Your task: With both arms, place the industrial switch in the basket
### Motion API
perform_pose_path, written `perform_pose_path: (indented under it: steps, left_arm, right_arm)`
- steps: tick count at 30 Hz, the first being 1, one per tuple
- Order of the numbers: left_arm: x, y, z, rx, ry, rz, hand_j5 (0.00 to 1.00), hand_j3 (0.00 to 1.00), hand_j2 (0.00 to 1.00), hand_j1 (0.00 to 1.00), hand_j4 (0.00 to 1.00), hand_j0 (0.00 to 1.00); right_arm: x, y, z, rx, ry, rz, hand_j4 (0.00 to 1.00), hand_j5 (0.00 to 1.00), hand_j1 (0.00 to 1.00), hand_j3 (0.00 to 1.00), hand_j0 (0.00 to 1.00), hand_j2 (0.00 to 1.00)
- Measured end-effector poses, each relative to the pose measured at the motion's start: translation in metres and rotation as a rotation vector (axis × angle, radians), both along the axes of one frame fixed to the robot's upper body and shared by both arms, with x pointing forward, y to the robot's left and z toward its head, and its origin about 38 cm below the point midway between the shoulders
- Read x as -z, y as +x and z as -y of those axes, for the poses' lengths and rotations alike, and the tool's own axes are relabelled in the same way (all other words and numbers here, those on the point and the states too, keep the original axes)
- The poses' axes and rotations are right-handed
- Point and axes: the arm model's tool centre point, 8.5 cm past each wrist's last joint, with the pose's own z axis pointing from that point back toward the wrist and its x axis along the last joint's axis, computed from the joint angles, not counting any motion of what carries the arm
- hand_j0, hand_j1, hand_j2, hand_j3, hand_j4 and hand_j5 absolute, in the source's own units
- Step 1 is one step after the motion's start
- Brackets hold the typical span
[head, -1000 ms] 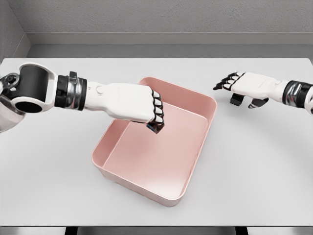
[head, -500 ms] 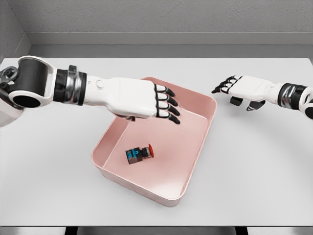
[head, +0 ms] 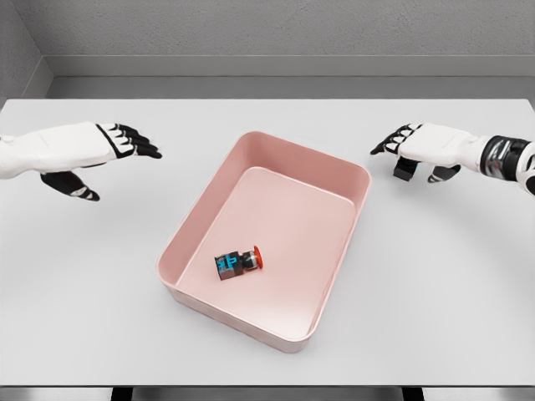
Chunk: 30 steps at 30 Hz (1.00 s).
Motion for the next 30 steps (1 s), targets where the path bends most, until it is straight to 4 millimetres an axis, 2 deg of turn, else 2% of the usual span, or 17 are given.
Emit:
perform_pose_path:
  steps: [7,22,30]
  left_arm:
    - [0.0015,0.0004,-0.0072,-0.018,0.011,-0.004,1.00,1.00,1.00,1.00,1.00,1.00]
    - [0.0052,-0.0009,-0.0063,-0.013,0.022,-0.010,1.00,1.00,1.00,1.00,1.00,1.00]
    - [0.0060,-0.0009,-0.0037,-0.004,0.031,-0.006,1.00,1.00,1.00,1.00,1.00,1.00]
  right_arm:
    - [-0.0033,0.0017,0.0001,0.001,0.000,0.007,0.89,0.89,0.89,0.89,0.89,0.89]
    - [0.0050,0.0031,0.0033,0.014,-0.037,-0.004,0.87,0.87,0.87,0.87,0.87,0.87]
    - [0.0011,0.0052,0.0030,0.014,-0.039,0.004,0.78,0.78,0.78,0.78,0.78,0.78]
